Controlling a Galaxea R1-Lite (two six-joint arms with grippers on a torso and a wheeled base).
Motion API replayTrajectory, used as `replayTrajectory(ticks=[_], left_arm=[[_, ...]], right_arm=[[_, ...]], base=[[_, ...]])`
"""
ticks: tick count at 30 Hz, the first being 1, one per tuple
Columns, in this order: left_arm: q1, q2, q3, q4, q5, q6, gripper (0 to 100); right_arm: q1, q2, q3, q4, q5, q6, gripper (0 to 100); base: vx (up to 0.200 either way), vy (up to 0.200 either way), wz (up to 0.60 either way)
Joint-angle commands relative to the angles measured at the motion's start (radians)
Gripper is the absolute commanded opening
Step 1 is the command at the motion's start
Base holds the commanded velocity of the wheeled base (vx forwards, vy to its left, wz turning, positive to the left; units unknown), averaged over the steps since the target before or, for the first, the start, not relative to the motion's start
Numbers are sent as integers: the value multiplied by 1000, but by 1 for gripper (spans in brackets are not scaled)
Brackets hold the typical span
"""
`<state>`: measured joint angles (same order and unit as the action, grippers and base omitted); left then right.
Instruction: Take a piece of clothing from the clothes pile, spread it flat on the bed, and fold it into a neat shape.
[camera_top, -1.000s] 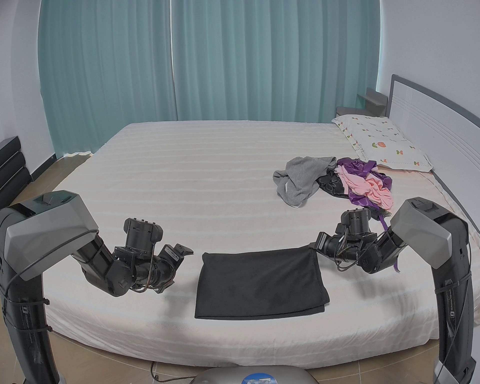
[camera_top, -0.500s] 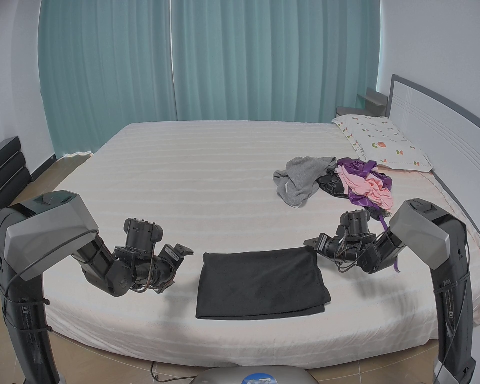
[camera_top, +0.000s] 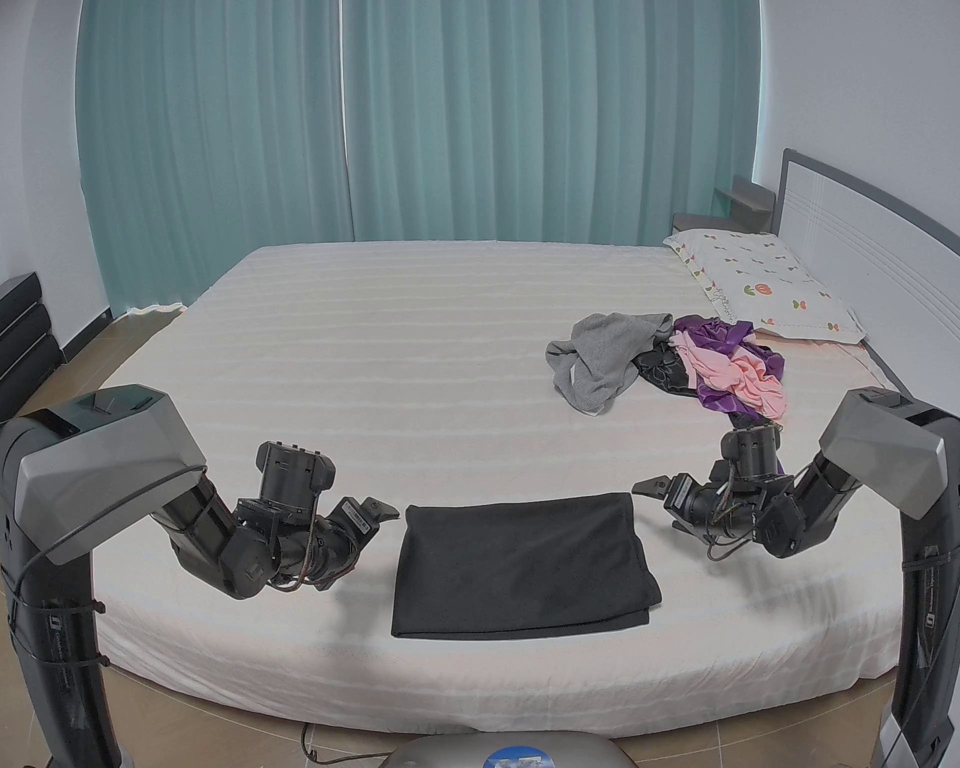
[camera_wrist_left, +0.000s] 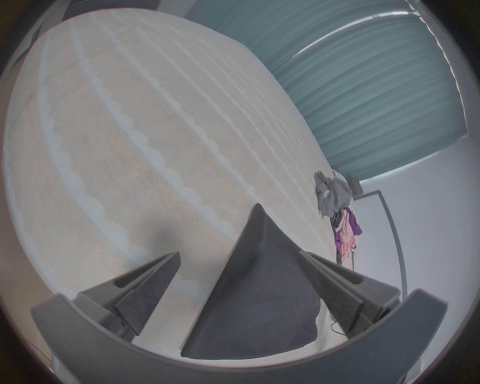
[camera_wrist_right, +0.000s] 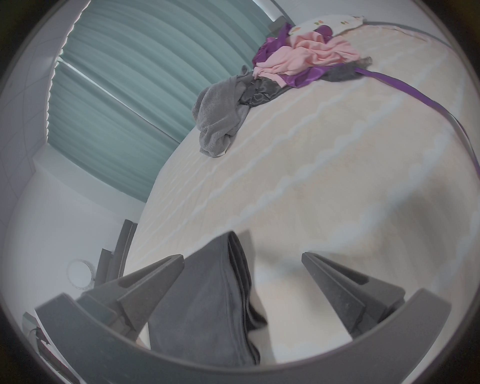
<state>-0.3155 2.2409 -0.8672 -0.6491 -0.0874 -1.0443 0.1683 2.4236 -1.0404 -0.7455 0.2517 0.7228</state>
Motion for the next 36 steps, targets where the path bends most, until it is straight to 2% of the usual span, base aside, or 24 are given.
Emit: replayTrajectory(ticks=[1,6,10,26,27,36], left_arm=[[-37,52,-9,-29,-8,118,100],[-54,103,-30,-122,-12,178,100],[-71,155,-58,-144,-28,305,100],[-85,189,-85,-150,-26,331,100],[-85,191,-87,-150,-26,331,0],[-85,189,-87,-150,-25,329,0]], right_arm=[[-15,-149,255,-169,23,101,100],[-7,-138,356,-307,26,167,100],[-12,-101,373,-360,27,201,100],[-16,-75,358,-362,41,219,100],[-16,-75,359,-362,41,219,100],[-12,-75,359,-362,41,218,100]], base=[[0,0,0],[0,0,0],[0,0,0],[0,0,0],[0,0,0],[0,0,0]])
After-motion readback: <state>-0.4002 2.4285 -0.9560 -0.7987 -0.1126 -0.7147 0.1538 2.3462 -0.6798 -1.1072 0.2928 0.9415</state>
